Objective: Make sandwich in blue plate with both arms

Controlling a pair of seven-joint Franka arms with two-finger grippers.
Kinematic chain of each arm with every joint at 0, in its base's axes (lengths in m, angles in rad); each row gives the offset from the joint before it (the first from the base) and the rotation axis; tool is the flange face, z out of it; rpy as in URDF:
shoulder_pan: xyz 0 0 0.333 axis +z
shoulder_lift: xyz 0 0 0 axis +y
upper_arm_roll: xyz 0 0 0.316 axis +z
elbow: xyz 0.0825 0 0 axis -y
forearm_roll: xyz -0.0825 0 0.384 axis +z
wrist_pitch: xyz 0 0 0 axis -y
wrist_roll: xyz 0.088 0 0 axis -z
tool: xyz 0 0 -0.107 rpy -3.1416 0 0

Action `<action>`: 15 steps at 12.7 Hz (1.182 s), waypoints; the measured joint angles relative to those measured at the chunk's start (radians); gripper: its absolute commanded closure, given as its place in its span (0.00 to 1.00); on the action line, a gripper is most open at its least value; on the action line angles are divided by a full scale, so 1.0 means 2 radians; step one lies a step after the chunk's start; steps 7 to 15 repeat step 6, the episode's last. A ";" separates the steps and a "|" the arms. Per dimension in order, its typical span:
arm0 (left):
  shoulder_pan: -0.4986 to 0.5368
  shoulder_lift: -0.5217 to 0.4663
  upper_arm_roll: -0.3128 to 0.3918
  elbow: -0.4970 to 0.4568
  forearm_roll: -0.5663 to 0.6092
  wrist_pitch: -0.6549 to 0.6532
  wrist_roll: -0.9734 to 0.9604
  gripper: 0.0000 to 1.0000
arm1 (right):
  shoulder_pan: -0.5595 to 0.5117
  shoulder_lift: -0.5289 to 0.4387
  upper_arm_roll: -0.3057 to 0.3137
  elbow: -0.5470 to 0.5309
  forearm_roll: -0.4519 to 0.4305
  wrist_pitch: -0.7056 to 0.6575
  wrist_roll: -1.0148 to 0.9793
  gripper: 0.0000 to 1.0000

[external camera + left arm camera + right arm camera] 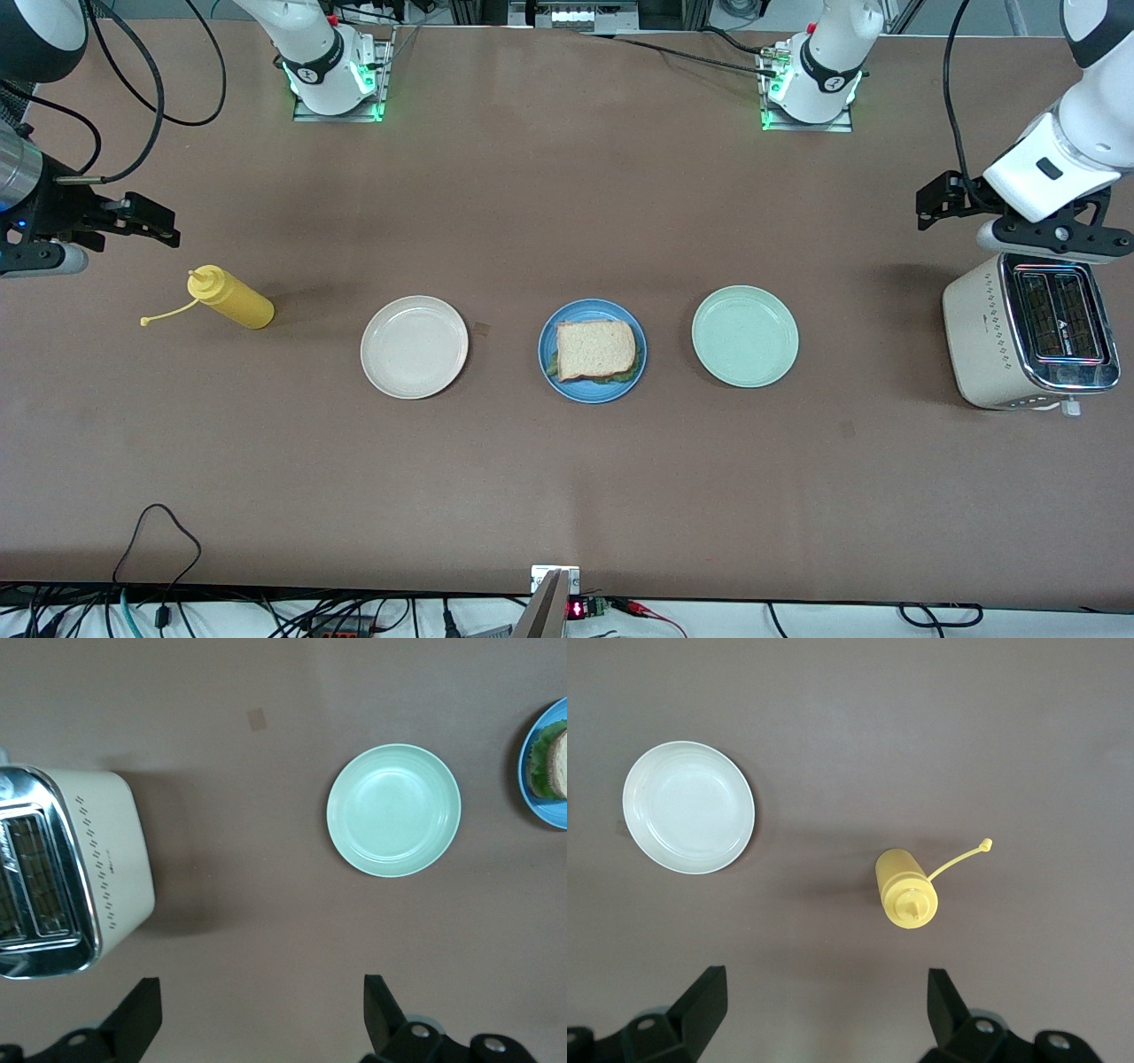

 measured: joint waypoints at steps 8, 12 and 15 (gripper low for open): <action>0.005 0.007 0.001 0.004 -0.004 -0.001 -0.008 0.00 | 0.000 0.000 0.000 0.000 0.000 0.000 0.000 0.00; 0.005 0.007 0.001 0.004 -0.004 -0.001 -0.008 0.00 | 0.000 0.000 0.000 0.000 0.000 0.000 0.000 0.00; 0.005 0.007 0.001 0.004 -0.004 -0.001 -0.008 0.00 | 0.000 0.000 0.000 0.000 0.000 0.000 0.000 0.00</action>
